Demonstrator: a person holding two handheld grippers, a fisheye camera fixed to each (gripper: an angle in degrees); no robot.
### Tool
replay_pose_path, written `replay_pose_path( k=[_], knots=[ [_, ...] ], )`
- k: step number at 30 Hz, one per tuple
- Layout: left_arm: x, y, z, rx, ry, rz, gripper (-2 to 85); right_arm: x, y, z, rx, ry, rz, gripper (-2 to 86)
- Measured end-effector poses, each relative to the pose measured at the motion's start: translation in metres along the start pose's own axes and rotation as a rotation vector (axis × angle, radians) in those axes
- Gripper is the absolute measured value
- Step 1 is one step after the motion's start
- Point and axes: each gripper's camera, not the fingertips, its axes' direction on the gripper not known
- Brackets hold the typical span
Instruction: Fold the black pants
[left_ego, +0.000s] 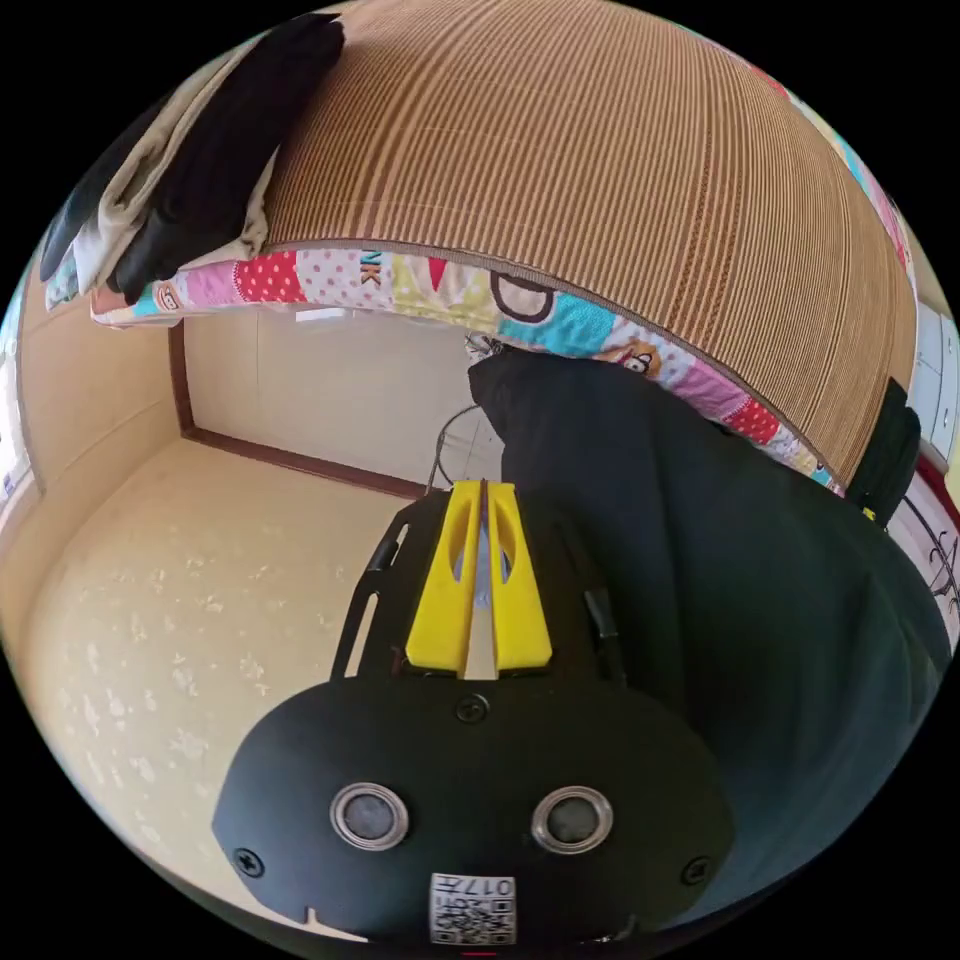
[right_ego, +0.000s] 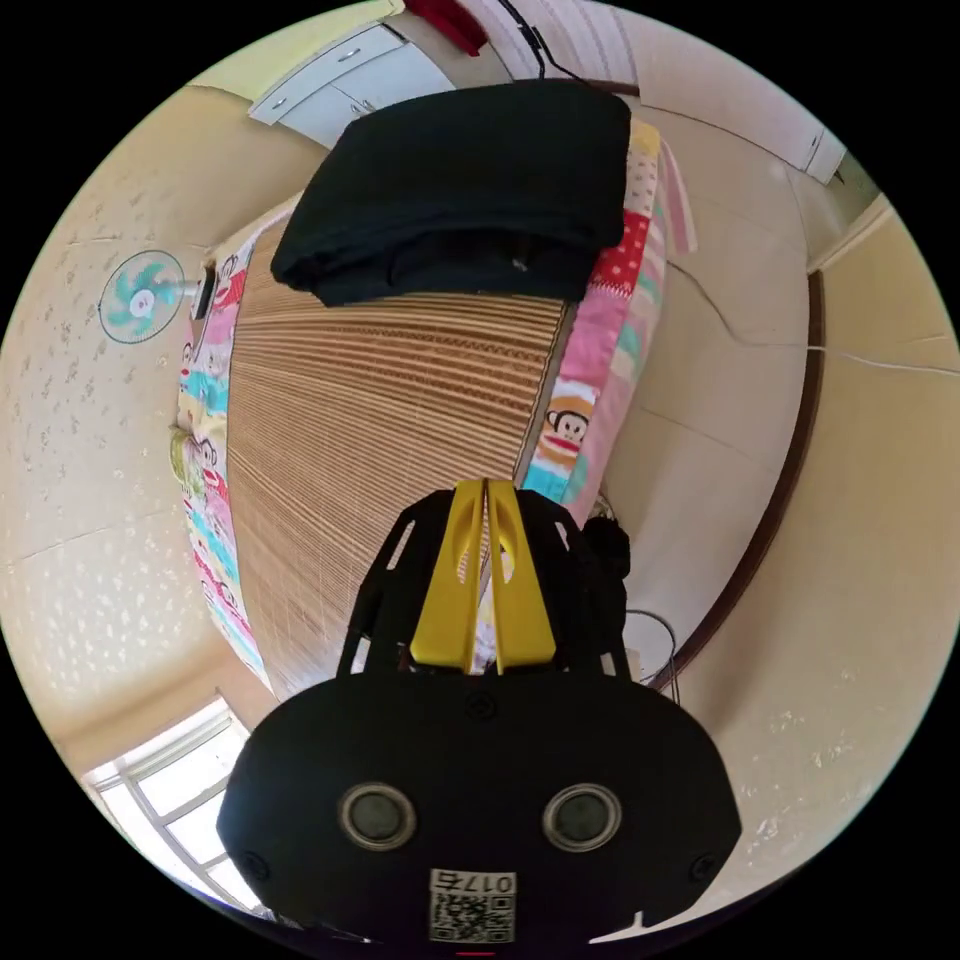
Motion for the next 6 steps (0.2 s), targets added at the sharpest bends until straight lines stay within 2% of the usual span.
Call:
replay_pose_path(
  k=[2,6],
  knots=[
    [-0.017,0.004,-0.028,0.069,0.004,-0.002,1.8,-0.015,0.055,0.034,-0.105,0.035,-0.067,0.3],
    [-0.083,0.006,-0.143,0.343,-0.014,-0.071,5.2,-0.064,0.112,0.08,-0.241,0.089,-0.22,0.3]
  ],
)
